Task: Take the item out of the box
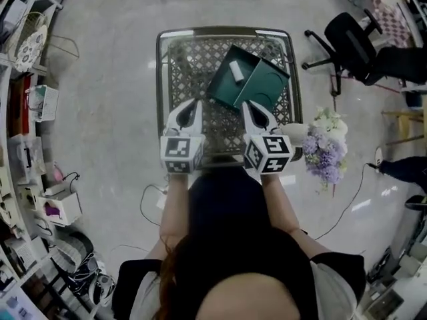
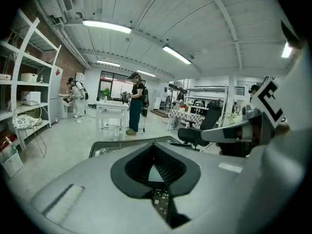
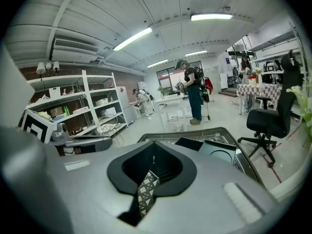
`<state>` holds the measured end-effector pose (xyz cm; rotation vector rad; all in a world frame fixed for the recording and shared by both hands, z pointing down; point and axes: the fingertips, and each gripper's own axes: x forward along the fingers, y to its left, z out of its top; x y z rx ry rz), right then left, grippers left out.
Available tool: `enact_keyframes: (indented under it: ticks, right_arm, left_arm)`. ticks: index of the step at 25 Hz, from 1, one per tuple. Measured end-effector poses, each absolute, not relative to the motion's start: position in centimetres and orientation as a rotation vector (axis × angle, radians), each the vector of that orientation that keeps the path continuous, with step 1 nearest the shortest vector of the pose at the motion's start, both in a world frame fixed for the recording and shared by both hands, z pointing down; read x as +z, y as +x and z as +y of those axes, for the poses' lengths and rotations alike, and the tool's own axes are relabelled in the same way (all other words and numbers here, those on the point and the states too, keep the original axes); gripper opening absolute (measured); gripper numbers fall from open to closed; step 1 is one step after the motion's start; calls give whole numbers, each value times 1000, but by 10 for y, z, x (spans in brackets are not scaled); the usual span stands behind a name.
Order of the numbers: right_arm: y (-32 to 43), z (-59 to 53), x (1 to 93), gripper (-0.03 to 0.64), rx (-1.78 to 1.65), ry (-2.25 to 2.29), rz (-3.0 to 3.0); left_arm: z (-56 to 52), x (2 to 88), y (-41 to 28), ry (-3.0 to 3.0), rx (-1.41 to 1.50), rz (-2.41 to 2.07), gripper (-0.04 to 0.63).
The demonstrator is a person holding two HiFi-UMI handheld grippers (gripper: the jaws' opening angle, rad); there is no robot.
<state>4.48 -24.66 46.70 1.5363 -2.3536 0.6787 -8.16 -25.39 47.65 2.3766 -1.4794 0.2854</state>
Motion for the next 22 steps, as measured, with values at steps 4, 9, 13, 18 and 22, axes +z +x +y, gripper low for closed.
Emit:
enact_keyframes:
  ticks: [4, 9, 13, 18, 22]
  right_arm:
    - [46, -264, 476, 2, 686, 1535, -2336]
    - [50, -285, 486, 2, 699, 1532, -2312]
    - [57, -300, 499, 2, 703, 1529, -2278]
    - [62, -320, 514, 2, 709, 1512, -2242]
    - [62, -337, 527, 2, 710, 1489, -2199]
  left_arm:
    - [-268, 486, -82, 2361, 290, -1476, 8]
    - [-283, 497, -81, 2327, 319, -1468, 8]
    - [-294, 510, -78, 2297, 334, -1471, 8]
    - [-308, 520, -75, 2276, 341, -1470, 8]
    - [-318, 526, -74, 2267, 354, -1461, 8]
